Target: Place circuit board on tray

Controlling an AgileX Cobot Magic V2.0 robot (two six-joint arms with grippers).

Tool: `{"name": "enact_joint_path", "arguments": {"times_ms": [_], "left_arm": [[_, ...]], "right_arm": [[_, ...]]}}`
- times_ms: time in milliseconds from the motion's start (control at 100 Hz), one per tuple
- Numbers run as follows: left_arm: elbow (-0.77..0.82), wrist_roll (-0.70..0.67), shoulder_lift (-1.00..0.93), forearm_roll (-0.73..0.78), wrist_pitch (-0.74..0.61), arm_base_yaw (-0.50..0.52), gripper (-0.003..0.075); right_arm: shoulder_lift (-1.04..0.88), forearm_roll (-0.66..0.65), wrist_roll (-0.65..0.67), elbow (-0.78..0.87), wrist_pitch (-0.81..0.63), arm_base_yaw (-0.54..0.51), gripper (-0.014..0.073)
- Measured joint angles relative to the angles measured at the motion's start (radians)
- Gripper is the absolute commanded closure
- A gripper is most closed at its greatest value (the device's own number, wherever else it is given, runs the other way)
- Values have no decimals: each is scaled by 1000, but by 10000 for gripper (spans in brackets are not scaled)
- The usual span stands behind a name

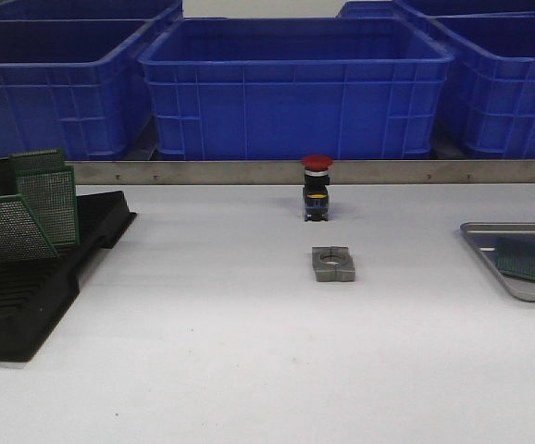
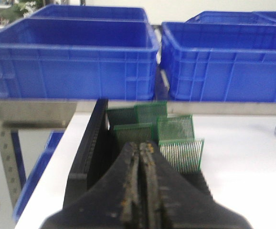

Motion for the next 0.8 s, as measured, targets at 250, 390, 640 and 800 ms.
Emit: {"name": "enact_joint_path", "arguments": {"times_ms": [250, 390, 640, 800], "left_arm": [[0, 0, 0, 8, 95, 22, 741], [0, -26, 0, 44, 95, 22, 741], [0, -80, 0, 90, 97, 22, 741], [0, -81, 0, 91, 97, 22, 741]], "right_arm": [[-1, 0, 0, 2, 2, 0, 706], [-1, 0, 0, 2, 2, 0, 706], [-1, 0, 0, 2, 2, 0, 706], [-1, 0, 0, 2, 2, 0, 706]]}}
